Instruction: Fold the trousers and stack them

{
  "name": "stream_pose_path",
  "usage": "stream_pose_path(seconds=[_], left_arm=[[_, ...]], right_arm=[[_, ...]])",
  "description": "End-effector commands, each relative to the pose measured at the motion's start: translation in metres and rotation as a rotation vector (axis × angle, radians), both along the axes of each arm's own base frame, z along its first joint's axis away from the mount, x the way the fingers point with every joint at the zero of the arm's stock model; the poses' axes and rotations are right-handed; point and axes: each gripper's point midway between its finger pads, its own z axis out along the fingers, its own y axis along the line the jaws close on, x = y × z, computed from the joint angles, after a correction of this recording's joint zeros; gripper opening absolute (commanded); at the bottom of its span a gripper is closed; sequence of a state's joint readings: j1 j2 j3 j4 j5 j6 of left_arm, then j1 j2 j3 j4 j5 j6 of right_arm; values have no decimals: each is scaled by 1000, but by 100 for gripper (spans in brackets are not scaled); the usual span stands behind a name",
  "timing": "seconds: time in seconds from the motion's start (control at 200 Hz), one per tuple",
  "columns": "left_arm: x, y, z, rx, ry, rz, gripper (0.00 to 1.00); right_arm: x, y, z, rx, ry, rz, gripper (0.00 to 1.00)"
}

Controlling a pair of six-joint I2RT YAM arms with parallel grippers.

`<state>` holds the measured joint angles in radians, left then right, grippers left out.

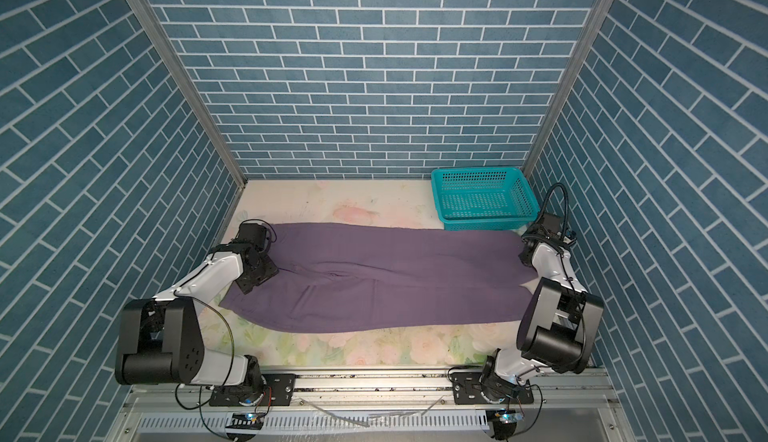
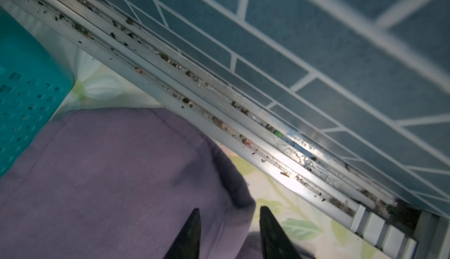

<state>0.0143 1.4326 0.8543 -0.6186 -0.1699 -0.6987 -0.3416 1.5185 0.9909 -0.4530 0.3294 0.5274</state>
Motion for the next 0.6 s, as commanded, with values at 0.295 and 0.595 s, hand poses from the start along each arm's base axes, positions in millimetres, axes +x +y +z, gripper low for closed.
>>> stream_pose_path(seconds=[0.295,0.595], left_arm=[[-23,-14,26,-43,-73,-25,64],[-70,-17,31,-78,-55,14,77]], right_arm=[[-83,67,-12,196,27,52,34],[-137,64,-40,284,-6,-155,75]])
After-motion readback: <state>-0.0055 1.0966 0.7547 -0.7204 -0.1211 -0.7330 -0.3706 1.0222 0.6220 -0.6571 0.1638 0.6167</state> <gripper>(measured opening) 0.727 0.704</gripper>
